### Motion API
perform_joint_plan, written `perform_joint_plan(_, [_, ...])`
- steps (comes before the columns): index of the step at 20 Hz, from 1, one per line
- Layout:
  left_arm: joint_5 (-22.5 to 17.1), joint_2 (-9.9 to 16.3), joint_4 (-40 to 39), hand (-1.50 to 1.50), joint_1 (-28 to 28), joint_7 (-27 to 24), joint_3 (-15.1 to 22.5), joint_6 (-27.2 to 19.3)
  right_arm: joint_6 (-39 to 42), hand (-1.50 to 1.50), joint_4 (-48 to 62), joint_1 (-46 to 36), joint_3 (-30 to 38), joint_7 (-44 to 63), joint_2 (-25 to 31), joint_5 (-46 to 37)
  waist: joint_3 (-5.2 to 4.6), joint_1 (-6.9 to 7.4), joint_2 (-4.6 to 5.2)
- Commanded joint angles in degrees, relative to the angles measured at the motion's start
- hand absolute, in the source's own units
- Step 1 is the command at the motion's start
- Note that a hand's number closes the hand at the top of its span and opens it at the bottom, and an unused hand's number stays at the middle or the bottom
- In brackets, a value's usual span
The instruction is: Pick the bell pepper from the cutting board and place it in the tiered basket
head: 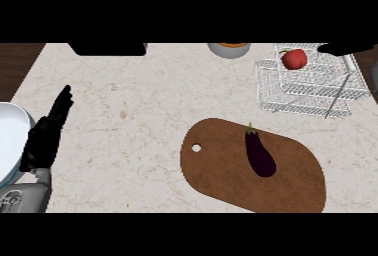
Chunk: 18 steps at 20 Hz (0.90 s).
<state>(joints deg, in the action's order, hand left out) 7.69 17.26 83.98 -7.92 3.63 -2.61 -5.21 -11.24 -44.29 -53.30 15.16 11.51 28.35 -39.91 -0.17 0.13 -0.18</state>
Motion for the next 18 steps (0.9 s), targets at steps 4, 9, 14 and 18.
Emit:
perform_joint_plan(4, [0.3,-0.8,-2.4,0.0,-0.9,-1.2,-0.9,0.0,5.8,-1.5,-9.1,0.4,4.0,10.4,5.0,4.2,0.12,-0.76,-0.1])
perform_joint_plan(9, [0.1,0.8,-0.1,0.0,-1.0,1.4,-2.0,0.6,12.0,-1.5,-15.0,10.1,11.6,10.0,9.7,12.9,0.18,-1.39,-0.28])
perform_joint_plan(14, [1.4,-2.2,0.6,0.0,1.2,1.1,-0.7,-1.4,19.6,-1.5,-24.4,24.8,17.4,6.9,12.4,20.0,0.16,-1.99,-0.32])
perform_joint_plan(18, [-0.2,-0.1,1.0,0.0,2.1,0.1,-2.6,0.9,25.2,-1.5,-28.5,32.7,25.9,1.9,15.2,28.0,0.16,-2.09,-0.3])
